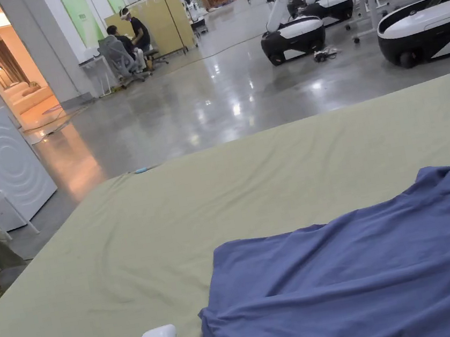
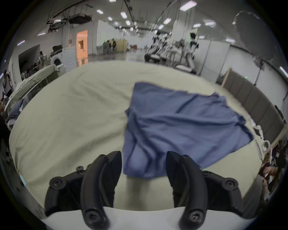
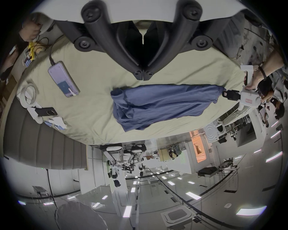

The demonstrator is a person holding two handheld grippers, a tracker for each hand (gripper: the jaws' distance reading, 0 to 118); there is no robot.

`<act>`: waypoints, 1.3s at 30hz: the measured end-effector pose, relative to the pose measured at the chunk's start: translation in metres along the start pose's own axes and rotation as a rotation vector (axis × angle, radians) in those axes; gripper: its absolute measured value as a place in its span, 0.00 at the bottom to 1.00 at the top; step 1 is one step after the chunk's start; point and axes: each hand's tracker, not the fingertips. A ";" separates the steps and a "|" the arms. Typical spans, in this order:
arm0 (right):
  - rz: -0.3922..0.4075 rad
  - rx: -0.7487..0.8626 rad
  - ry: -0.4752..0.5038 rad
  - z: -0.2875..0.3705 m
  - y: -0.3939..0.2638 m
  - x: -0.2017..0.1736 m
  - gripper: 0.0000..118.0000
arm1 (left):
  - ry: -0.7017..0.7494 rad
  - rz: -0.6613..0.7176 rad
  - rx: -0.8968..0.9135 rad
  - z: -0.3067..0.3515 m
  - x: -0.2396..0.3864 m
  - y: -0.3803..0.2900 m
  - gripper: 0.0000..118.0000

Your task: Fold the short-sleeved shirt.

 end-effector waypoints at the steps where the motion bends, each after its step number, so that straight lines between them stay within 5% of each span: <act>1: -0.002 -0.003 -0.013 0.001 -0.001 0.003 0.00 | 0.009 0.014 -0.024 -0.008 -0.001 -0.003 0.48; 5: -0.019 -0.027 -0.058 0.000 -0.006 0.020 0.00 | -0.023 -0.004 -0.014 -0.025 0.010 -0.014 0.16; 11: -0.074 -0.038 -0.063 -0.025 0.005 0.033 0.01 | 0.011 -0.111 -0.088 -0.029 0.024 0.011 0.12; 15: -0.148 -0.121 -0.046 -0.079 0.028 0.051 0.76 | -0.001 -0.102 -0.095 -0.029 0.019 0.010 0.12; 20: -0.185 -0.172 -0.128 -0.170 0.041 0.079 0.75 | 0.001 -0.105 -0.083 -0.022 0.025 0.005 0.12; 26: -0.109 -0.439 -0.228 -0.263 0.027 0.092 0.75 | 0.000 -0.113 -0.079 -0.016 0.030 0.002 0.12; 27: -0.054 -0.390 -0.220 -0.260 0.027 0.087 0.64 | 0.002 -0.113 -0.073 -0.021 0.024 0.004 0.12; 30: 0.004 -0.378 -0.210 -0.245 0.035 0.078 0.55 | 0.012 -0.126 -0.063 -0.019 0.026 0.004 0.12; 33: 0.010 -0.371 -0.206 -0.238 0.039 0.075 0.10 | -0.005 -0.133 -0.006 -0.008 0.018 0.004 0.08; 36: 0.008 -0.299 -0.209 -0.214 0.045 0.069 0.10 | -0.020 -0.115 0.086 0.023 0.010 0.005 0.08; 39: -0.006 -0.236 -0.161 -0.166 0.049 0.054 0.10 | -0.175 0.055 0.107 0.038 -0.015 -0.013 0.07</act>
